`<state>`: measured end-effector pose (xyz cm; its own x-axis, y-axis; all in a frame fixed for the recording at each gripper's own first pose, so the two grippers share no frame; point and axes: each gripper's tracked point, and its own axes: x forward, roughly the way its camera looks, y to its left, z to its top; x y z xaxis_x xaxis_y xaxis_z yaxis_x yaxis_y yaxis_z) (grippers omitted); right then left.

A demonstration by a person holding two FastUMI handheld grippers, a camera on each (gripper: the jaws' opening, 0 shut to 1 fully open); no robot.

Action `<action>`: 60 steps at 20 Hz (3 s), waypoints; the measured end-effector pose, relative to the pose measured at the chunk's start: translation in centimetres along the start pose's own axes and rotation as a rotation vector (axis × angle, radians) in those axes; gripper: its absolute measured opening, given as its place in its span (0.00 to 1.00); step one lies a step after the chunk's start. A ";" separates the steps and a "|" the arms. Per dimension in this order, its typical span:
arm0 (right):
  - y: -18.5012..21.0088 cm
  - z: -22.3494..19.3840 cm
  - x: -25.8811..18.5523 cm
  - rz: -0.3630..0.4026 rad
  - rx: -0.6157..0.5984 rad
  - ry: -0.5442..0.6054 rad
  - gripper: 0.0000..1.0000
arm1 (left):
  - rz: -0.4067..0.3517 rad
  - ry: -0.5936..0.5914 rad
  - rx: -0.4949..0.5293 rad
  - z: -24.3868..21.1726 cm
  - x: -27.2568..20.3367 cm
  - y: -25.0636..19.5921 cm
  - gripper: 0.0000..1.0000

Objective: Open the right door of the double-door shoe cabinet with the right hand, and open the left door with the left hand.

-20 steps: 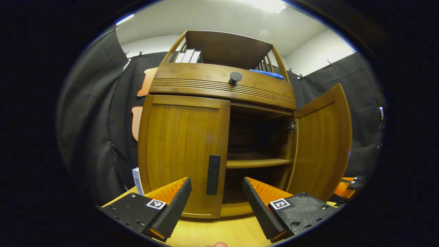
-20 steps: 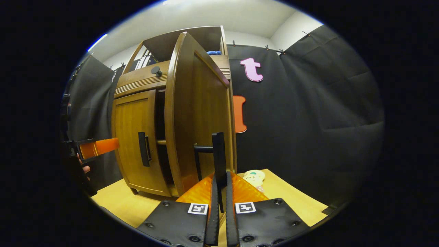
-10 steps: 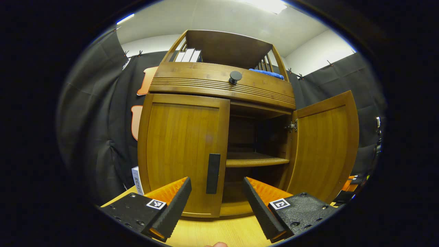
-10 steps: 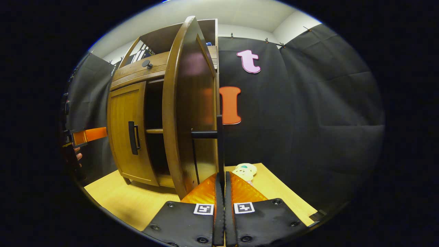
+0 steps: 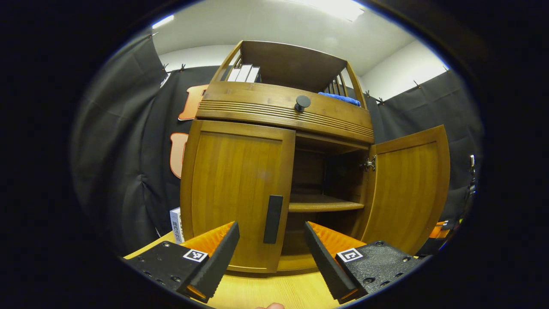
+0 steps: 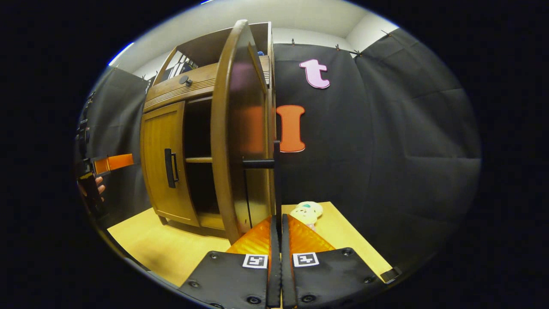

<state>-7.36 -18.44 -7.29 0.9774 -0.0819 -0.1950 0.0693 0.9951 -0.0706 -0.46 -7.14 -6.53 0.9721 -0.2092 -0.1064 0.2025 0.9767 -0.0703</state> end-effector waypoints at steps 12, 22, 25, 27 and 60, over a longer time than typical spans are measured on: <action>-2.6 6.2 -8.5 -0.216 -0.001 -0.058 0.08 | -0.006 0.010 -0.004 0.2 0.6 0.5 0.91; 7.8 8.8 -5.6 -0.048 0.079 -0.170 0.10 | 0.059 -0.021 0.007 1.6 1.0 3.7 0.94; 9.5 8.8 -5.1 0.004 0.075 -0.170 0.53 | 0.099 -0.019 0.020 1.7 1.0 5.5 0.94; 9.7 8.6 -4.8 0.003 0.061 -0.161 0.81 | 0.103 -0.019 -0.002 1.4 0.9 5.9 0.92; 8.3 6.8 -6.2 -0.019 0.056 -0.135 0.96 | -0.077 0.136 0.051 -8.2 16.5 -0.9 0.28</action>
<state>-11.49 -9.33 0.02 0.9935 -0.0962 -0.0609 0.0954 0.9953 -0.0171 14.38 -11.87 -16.39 0.9292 -0.2846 -0.2359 0.2849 0.9580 -0.0335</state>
